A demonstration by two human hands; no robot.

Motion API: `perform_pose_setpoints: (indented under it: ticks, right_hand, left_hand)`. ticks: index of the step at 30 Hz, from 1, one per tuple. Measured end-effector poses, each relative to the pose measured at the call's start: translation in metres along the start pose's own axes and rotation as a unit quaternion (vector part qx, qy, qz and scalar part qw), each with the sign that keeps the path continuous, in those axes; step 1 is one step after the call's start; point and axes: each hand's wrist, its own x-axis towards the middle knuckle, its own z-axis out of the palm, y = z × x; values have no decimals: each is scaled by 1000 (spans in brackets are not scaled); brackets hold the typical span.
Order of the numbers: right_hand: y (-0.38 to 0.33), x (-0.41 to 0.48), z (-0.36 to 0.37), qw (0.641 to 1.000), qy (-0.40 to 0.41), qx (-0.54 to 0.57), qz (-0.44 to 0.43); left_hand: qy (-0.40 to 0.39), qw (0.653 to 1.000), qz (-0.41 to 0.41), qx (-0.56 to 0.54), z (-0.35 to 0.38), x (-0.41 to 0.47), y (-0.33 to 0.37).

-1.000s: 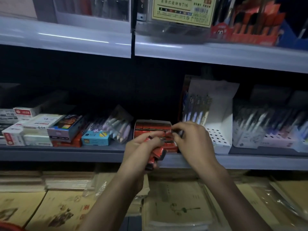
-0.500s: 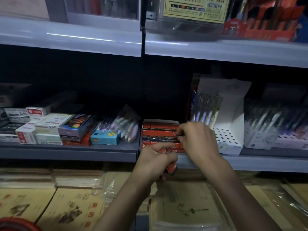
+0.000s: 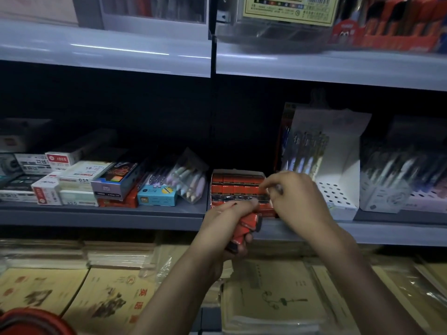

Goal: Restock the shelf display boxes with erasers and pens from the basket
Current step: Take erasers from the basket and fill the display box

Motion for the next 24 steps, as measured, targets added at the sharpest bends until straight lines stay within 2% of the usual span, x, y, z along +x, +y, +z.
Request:
perform_pose_setpoints:
  ticks: [2,4,6,10,13,16,20,24]
  right_hand:
    - [-6,-6,-13,991,-1,131,29]
    - [-15,-16,-31,960,-37,277,32]
    - [-26,-27,-46,927,-93,362,28]
    - [-40,-38,-40,904,-156,391,75]
    - [-44,-44,-30,882,-174,421,120]
    - [-40,-44,-29,859,-163,460,153]
    - [-30,-39,-31,796,-119,555,207]
    - [-22,-36,-29,777,-112,579,222]
  left_hand:
    - [14,998,-1,-57,0,-1,2]
    - [29,995,10,-90,-1,0,3]
    - [49,993,29,-102,-3,2,4]
    - [40,987,58,-143,-3,3,4]
    - [47,989,84,-115,-2,1,2]
    - [43,989,96,-108,0,-4,3]
    - [31,979,71,-188,-3,-7,7]
    - [68,972,35,-224,-10,-3,7]
